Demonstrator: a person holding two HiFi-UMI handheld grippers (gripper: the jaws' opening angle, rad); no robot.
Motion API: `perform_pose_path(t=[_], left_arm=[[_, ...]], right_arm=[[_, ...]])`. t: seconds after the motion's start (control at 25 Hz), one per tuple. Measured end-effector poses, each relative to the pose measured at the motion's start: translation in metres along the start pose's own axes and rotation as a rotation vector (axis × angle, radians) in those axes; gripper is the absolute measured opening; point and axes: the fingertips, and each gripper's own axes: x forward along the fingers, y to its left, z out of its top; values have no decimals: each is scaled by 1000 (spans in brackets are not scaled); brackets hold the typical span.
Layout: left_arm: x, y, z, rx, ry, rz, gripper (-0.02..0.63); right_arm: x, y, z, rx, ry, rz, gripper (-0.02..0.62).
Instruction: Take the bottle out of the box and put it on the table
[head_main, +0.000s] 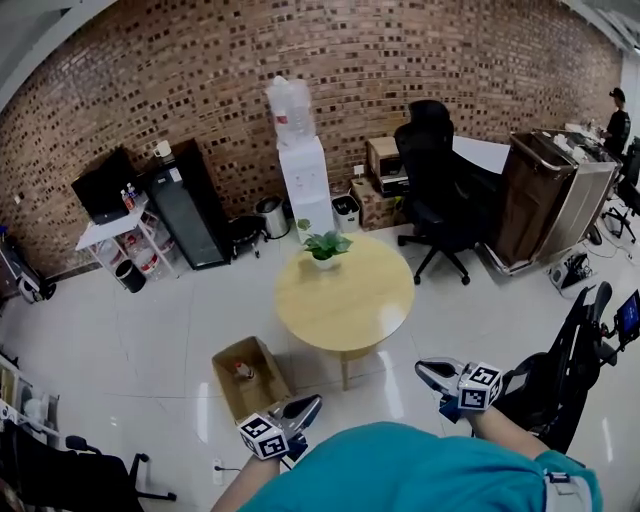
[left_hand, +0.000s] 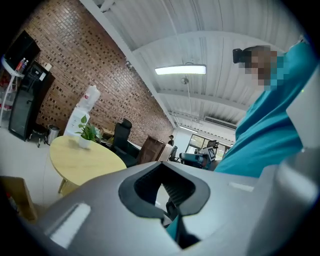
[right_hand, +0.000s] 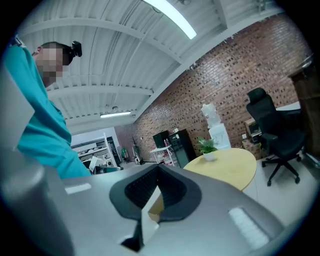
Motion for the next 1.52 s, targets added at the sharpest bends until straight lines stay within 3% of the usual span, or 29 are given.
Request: perform_pose_path(t=[0.2, 0.44, 0.64, 0.96, 1.2, 1.36, 1.52], left_arm=[[-21, 58, 26, -13, 12, -8, -2], [-4, 108, 15, -25, 2, 27, -2], [54, 156, 9, -13, 4, 121, -2], [105, 226, -4, -19, -27, 355, -2], [58, 279, -28, 4, -88, 492, -2], [-12, 311, -38, 22, -140, 544, -2], [-99, 331, -36, 67, -139, 575, -2]], right_arm=[[57, -18, 14, 17, 12, -37, 2], [85, -76, 4, 15, 40, -19, 2], [101, -161, 10, -7, 53, 82, 2], [173, -268, 15, -16, 100, 354, 2], [271, -284, -36, -4, 136, 506, 2], [344, -259, -71, -22, 171, 562, 2], [426, -215, -86, -35, 180, 558, 2]])
